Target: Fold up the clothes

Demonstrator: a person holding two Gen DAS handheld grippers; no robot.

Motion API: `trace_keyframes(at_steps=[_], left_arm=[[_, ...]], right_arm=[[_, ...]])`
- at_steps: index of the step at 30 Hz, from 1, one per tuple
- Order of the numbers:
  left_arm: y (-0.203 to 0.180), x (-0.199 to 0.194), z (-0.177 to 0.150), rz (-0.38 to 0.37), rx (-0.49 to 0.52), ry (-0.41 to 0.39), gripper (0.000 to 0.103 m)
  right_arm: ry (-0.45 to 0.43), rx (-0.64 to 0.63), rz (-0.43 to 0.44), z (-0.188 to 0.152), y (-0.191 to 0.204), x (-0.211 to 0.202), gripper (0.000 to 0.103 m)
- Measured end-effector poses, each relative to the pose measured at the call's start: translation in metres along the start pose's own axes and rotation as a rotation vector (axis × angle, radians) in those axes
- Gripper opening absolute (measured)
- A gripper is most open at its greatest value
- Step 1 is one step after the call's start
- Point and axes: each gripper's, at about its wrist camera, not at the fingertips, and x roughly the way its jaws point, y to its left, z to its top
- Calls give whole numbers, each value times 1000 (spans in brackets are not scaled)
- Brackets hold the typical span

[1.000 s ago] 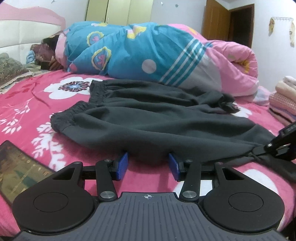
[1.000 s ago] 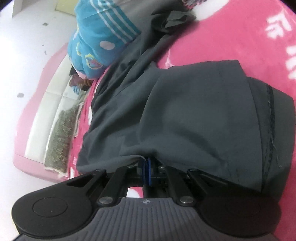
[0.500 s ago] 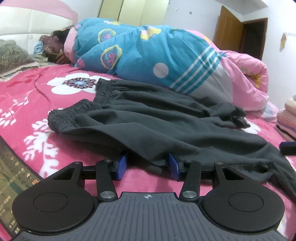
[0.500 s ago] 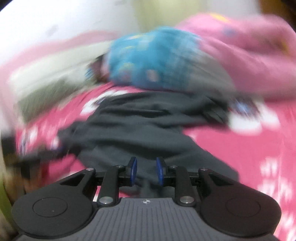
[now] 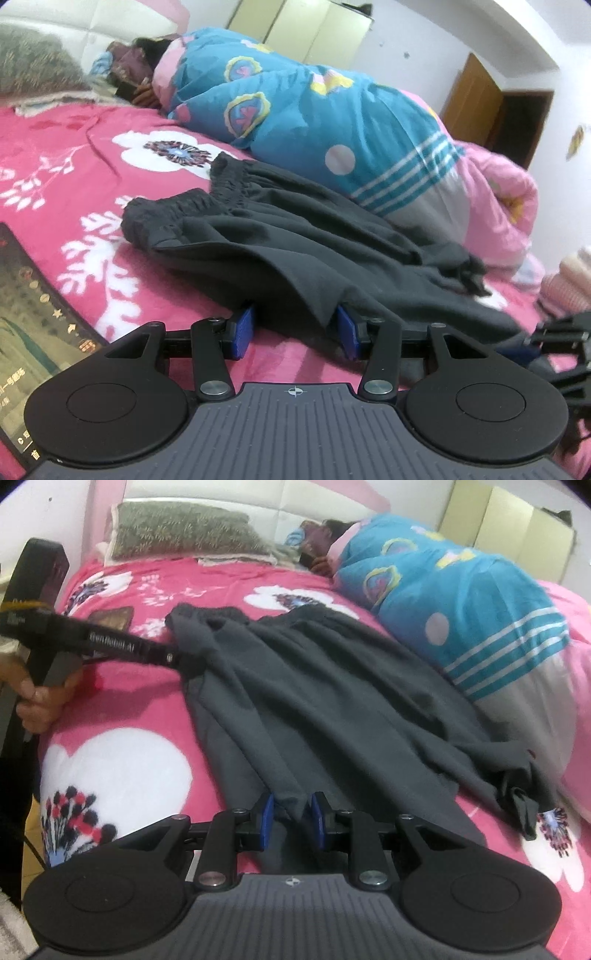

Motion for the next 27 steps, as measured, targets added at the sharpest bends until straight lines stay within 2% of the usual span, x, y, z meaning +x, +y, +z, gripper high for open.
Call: trace_keyframes(at_steps=[2,5,10,15,19,24,27], left_arm=[[7,-3,2,-9,-45,-15,47],[20,-11,5,-39,-132,-44,47],[40,-19,7,-109,-269,-65,47],[43,-21,7,-134,-292,-65,48],[43,-22,6,-168,-305,-58,48],[39,-16,6,-203,-318,-45,47],[35,-11,5,-226,-325,-39,32]], right_arm=[[0,5,-6,-2,2,-3,7],[-24,20,-8,-3,6,-13,2],[-63,47,7,-7,17,-37,1],[-115,93,-1,-8,23,-59,0],[-179,192,20,-3,8,-73,0],[-184,224,50,-1,6,-74,0],[-175,235,54,-3,9,-73,0]])
